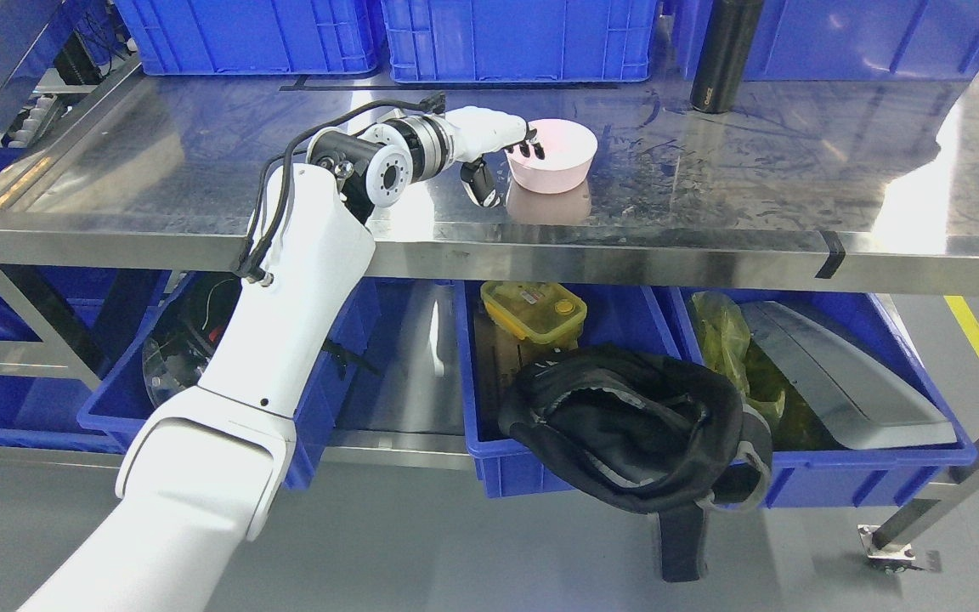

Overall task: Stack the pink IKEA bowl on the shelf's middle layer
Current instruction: 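Hook the left hand fingers over the pink bowl rim and grip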

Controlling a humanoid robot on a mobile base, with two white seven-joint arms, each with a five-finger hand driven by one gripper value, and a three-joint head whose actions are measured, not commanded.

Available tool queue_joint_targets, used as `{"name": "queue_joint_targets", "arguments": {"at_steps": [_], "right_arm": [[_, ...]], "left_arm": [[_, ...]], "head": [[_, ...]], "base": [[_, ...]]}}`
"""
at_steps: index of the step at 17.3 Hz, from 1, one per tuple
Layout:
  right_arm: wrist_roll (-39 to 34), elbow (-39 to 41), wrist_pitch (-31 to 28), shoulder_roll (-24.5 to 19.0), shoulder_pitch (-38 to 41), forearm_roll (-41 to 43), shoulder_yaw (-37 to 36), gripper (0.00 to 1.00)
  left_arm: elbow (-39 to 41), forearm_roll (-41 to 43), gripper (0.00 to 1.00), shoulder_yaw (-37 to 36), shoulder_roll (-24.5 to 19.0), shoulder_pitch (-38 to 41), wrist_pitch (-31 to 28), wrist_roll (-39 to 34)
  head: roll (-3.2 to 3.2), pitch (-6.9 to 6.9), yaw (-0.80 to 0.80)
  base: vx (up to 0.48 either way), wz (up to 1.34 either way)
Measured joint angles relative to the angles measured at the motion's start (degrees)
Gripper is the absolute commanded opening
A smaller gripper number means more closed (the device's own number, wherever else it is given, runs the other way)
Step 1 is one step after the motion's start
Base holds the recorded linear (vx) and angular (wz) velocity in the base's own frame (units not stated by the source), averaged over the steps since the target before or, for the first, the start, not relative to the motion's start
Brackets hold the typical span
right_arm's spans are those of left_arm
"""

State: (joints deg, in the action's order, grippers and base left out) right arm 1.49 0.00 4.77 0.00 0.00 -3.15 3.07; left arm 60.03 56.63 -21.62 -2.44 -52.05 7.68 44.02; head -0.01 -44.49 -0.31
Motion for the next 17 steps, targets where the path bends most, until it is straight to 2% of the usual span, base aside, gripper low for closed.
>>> {"name": "queue_joint_targets", "arguments": {"at_steps": [17], "right_arm": [[0.0, 0.0, 0.0, 0.0, 0.0, 0.0, 0.0, 1.00]], "left_arm": [[-10.2, -0.9, 0.62, -0.8, 2.0, -5.4, 1.8, -1.9]], "head": [[0.00, 0.00, 0.00]], "base": [[0.000, 0.00]]}}
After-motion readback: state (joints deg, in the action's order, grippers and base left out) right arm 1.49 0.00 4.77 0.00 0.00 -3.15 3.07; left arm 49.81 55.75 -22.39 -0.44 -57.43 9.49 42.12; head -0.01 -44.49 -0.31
